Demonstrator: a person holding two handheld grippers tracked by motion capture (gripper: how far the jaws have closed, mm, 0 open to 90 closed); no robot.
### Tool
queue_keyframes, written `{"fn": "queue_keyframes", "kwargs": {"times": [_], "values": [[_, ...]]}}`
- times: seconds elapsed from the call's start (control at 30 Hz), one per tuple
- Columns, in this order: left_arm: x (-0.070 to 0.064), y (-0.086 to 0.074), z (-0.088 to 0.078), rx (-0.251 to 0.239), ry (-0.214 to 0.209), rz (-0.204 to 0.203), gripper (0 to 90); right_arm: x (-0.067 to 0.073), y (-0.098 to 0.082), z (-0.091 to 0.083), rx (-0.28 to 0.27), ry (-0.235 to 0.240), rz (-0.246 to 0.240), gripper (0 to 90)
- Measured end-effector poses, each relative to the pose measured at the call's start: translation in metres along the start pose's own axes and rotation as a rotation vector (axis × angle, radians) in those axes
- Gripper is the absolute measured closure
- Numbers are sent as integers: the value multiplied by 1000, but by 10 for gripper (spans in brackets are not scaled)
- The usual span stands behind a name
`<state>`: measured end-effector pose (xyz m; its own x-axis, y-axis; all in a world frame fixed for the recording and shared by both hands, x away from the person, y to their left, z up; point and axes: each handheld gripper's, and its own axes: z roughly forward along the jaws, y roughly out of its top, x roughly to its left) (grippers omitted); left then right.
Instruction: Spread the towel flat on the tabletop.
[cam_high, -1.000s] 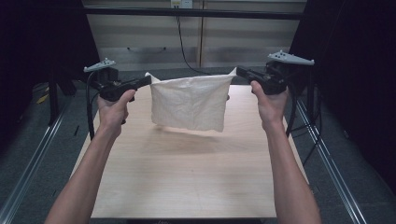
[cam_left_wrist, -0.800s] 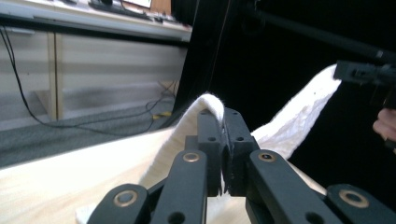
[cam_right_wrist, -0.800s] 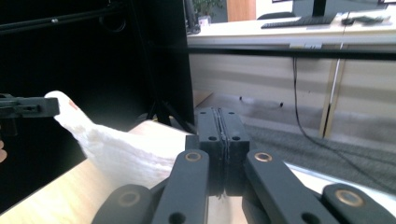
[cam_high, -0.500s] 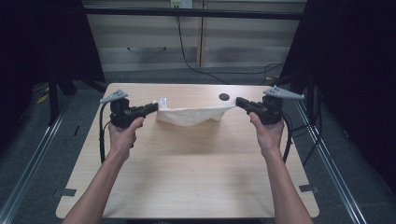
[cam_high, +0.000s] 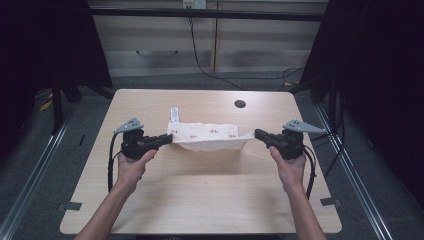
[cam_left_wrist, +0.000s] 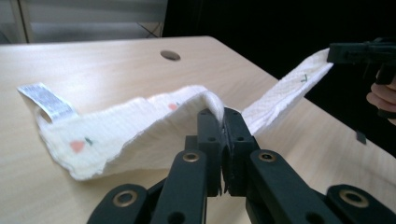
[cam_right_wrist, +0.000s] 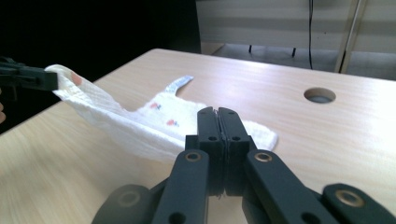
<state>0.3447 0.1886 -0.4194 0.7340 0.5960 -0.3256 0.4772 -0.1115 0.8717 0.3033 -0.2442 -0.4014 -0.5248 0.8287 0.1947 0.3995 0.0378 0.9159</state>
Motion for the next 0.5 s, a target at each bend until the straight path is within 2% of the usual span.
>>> {"fn": "queue_keyframes", "kwargs": {"times": [0.07,0.2,0.33,0.37,0.4,0.43,0.5], "values": [[-2,-7,-1,15,4,4,875,3,-8,-2,9,-4,-6,891],[-3,-24,-5,28,-7,-29,875,9,-22,-6,20,5,-6,891],[-7,-36,-10,48,-9,-27,875,18,-33,-11,52,16,-20,891],[-7,-39,-12,49,-25,-36,875,19,-35,-12,62,21,-21,892],[-6,-41,-13,45,-49,-66,874,20,-38,-13,70,25,-25,891],[-6,-44,-16,44,-53,-75,874,21,-40,-14,80,28,-24,891],[-8,-48,-18,61,-38,-54,873,24,-45,-17,91,36,-35,891]]}}
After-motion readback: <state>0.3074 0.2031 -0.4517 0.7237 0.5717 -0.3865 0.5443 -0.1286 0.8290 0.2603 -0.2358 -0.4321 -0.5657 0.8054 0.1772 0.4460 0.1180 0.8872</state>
